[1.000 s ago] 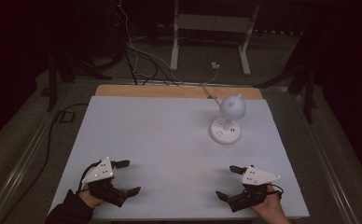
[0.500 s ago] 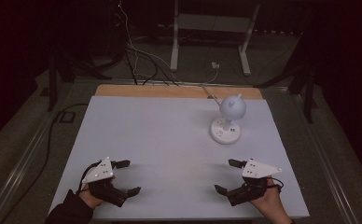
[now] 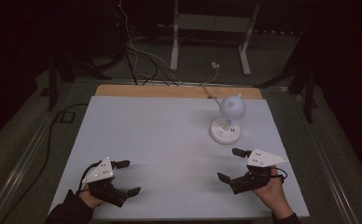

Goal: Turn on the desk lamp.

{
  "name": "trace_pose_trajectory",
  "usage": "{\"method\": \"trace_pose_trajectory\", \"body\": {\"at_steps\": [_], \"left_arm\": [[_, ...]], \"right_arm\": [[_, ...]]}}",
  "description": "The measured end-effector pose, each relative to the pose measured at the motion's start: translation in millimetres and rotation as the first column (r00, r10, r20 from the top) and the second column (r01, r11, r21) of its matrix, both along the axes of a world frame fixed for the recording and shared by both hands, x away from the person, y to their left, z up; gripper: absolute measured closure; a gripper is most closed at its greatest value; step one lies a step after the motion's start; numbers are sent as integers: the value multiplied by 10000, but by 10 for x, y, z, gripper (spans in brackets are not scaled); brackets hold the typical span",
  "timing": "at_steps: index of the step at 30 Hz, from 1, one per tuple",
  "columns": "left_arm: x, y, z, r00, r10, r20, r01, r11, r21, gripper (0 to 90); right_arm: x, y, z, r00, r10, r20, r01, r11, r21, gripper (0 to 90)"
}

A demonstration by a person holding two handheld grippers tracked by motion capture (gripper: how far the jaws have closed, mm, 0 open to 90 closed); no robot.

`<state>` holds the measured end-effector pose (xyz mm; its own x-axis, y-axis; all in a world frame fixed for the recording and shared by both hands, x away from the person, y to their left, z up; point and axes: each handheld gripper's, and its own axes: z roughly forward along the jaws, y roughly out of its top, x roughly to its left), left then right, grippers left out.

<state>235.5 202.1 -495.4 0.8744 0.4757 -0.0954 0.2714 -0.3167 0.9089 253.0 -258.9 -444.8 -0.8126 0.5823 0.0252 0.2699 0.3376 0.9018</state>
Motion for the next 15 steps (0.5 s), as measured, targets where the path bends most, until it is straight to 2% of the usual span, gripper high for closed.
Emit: {"method": "trace_pose_trajectory", "body": {"at_steps": [15], "left_arm": [[0,0,0,10000,16,-24,-16,10000,-34,3]], "right_arm": [[218,-48,46,9990,-446,-39,446,9990,53,0]]}}
